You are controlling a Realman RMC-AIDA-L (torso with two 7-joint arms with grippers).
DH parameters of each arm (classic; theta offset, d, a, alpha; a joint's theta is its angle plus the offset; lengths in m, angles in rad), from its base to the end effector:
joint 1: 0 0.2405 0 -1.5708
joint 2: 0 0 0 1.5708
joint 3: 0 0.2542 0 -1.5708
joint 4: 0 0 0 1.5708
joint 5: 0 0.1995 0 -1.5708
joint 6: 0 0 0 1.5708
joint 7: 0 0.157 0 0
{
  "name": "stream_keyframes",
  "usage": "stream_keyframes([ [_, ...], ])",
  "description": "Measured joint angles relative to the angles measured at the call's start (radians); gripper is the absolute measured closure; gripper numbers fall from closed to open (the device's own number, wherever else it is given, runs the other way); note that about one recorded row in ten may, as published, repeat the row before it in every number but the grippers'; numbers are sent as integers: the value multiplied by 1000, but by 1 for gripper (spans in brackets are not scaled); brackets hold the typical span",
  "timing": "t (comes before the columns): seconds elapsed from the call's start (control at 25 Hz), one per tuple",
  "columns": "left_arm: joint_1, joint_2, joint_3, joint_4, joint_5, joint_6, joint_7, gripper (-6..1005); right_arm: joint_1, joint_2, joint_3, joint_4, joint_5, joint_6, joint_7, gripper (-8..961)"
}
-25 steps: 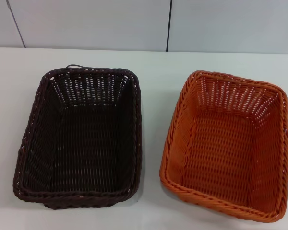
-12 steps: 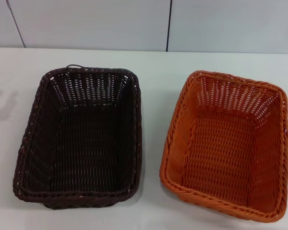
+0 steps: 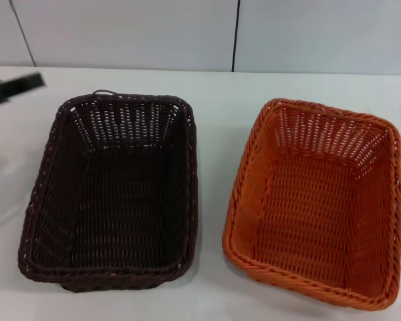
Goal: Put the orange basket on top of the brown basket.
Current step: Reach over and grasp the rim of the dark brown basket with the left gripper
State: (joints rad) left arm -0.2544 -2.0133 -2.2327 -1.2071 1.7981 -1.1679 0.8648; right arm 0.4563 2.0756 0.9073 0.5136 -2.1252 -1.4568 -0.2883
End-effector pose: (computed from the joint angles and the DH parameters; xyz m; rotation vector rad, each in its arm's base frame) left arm -0.2754 0.3504 0.1076 -1.9977 -1.2451 -0.7491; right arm 0.2166 0.3538 0.0408 -1.2214 0.1278 0.9243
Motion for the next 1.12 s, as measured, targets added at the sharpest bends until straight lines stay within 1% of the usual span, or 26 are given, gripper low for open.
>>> stream_keyframes([
  [0.04,-5,-4,16,-32,44,-11,-36,493,0,0,0,0,0,0,0,316],
  [0.08,-15,-17,41,-88,138,-29,-103,493,2,-1,2,-2,0,-1,0,316],
  [0.12,-24,-38,72,-156,249,-41,-180,493,4,-1,8,-4,0,-4,0,316],
  [0.16,-24,-38,72,-156,249,-41,-180,493,4,-1,8,-4,0,-4,0,316],
  [0.2,-26,-45,105,-193,323,-35,-234,493,3,-1,12,-4,-2,-6,0,316],
  [0.24,-21,-49,187,-244,417,-3,-326,493,2,-1,12,-4,-2,-7,0,316],
  [0.28,-14,-49,229,-263,450,22,-367,493,0,-1,12,-4,-2,-8,0,316],
  [0.32,-14,-49,229,-263,450,22,-367,493,-1,0,12,-3,-1,-8,0,316],
  [0.4,26,-50,392,-335,586,135,-507,493,-2,1,12,-2,0,-8,0,316],
  [0.44,26,-50,392,-335,586,135,-507,493,-2,2,12,-2,0,-8,0,316],
  [0.48,44,-51,441,-358,637,184,-550,493,-3,2,12,-2,0,-8,0,316],
  [0.52,81,-52,528,-395,740,281,-632,493,-2,3,12,-2,1,-5,0,316],
  [0.56,81,-52,528,-395,740,281,-632,493,-2,3,12,-2,1,-5,0,316],
  [0.64,100,-50,586,-413,831,327,-714,493,0,3,11,-3,1,-5,0,316],
  [0.68,103,-50,598,-416,856,330,-734,493,-1,4,11,-1,1,-5,0,316],
  [0.72,101,-51,625,-419,933,306,-804,493,-4,4,7,4,1,-8,0,316],
  [0.76,101,-51,625,-419,933,306,-804,493,-4,4,7,4,1,-8,0,316],
  [0.84,109,-51,667,-432,1012,294,-872,493,-6,4,4,5,1,-8,0,316],
  [0.88,109,-51,667,-432,1012,294,-872,493,-6,4,3,5,1,-8,0,316],
  [0.92,116,-51,684,-441,1041,294,-900,493,-7,4,3,5,-1,-8,0,316],
  [1.04,116,-51,684,-441,1041,294,-900,493,-8,5,1,6,-3,-8,0,316],
  [1.08,137,-50,713,-454,1079,292,-950,493,-9,5,0,7,-4,-9,0,316],
  [1.12,146,-50,717,-454,1081,290,-959,493,-11,6,-1,7,-4,-9,3,316],
])
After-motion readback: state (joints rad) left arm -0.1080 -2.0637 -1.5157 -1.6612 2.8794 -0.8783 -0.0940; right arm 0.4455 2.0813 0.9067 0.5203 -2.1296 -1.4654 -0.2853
